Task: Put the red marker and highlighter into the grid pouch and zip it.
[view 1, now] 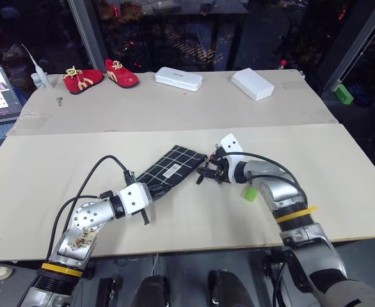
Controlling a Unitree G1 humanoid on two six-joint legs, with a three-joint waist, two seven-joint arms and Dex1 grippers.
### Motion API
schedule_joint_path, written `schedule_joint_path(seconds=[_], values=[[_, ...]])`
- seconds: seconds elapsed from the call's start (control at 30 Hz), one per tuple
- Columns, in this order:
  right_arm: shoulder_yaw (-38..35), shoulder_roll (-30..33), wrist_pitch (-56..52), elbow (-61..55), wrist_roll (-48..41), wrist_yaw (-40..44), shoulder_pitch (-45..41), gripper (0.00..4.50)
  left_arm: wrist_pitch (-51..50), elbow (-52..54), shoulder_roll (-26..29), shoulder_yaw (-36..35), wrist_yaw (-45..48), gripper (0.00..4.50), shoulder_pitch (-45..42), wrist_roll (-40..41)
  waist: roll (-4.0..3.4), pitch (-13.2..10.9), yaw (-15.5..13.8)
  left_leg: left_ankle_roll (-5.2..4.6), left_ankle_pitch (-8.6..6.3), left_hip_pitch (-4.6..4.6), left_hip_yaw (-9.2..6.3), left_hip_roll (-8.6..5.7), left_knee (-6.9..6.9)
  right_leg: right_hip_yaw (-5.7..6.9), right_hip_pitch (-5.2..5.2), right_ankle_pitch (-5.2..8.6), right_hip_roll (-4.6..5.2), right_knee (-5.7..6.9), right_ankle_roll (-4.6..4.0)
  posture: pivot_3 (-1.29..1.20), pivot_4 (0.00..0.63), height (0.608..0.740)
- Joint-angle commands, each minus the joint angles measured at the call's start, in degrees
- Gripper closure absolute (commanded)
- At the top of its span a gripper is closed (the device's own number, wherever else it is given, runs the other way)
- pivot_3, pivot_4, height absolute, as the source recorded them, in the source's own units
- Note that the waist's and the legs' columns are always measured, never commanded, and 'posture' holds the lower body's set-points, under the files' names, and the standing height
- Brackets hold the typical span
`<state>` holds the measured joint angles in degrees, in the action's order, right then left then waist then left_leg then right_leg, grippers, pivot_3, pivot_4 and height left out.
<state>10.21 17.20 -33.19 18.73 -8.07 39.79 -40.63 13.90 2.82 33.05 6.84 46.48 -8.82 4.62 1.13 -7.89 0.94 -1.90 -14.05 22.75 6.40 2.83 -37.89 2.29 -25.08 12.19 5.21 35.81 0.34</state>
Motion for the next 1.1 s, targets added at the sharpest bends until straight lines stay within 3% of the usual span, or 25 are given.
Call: schedule_joint_path(seconds=[0.03,0.2,0.43,0.8,1.03,1.1], values=[[-0.32,0.37,2.09,-1.38,-0.68,2.38,-1.06,2.78,1.03,1.7,0.02,-0.85,-0.5,4.5,0.06,0.25,0.0,0.0,-0.06,0.0,0.0,0.02,0.0,0.01,0.0,0.0,-0.01,0.0,0.01,-0.01,0.0,0.0,0.15,0.74],[0.48,0.93,2.35,-2.85,-0.81,5.39,-0.36,4.44,1.07,1.28,-0.21,-0.73,-0.64,4.5,-0.42,0.11,0.0,0.0,-0.08,0.0,0.0,0.0,0.0,0.01,0.0,0.0,0.0,0.0,0.03,0.01,0.0,0.0,0.15,0.74],[4.63,2.93,2.77,-10.69,-0.17,10.89,1.7,4.48,1.14,0.96,-0.33,-0.64,-0.43,4.5,-0.83,0.27,0.0,0.0,0.01,0.0,0.0,0.01,-0.01,0.01,0.0,0.0,0.0,0.0,0.02,0.0,0.0,0.0,0.15,0.74],[17.12,0.05,2.43,-17.4,2.9,15.44,2.22,4.48,1.29,0.43,-1.11,0.06,0.18,4.5,-1.86,0.54,0.0,0.0,-0.1,0.0,0.0,-0.02,-0.06,0.0,0.0,0.01,-0.01,0.0,0.0,0.04,0.0,0.0,0.15,0.74],[15.47,-3.09,3.75,-14.2,2.31,15.56,-1.0,4.48,1.16,1.17,-0.92,-0.19,0.34,4.5,-0.9,0.75,0.0,0.0,-0.11,0.0,0.0,-0.02,-0.01,-0.02,-0.04,0.02,0.0,0.0,0.01,0.06,-0.01,0.0,0.15,0.74],[12.16,-5.7,2.5,-11.84,0.48,13.55,-2.08,4.48,1.1,1.11,-0.99,-0.28,0.33,4.5,-0.97,0.75,0.0,0.0,0.05,0.01,0.0,-0.02,-0.02,-0.01,-0.04,0.02,0.0,0.0,-0.02,0.05,-0.01,0.0,0.15,0.74]])
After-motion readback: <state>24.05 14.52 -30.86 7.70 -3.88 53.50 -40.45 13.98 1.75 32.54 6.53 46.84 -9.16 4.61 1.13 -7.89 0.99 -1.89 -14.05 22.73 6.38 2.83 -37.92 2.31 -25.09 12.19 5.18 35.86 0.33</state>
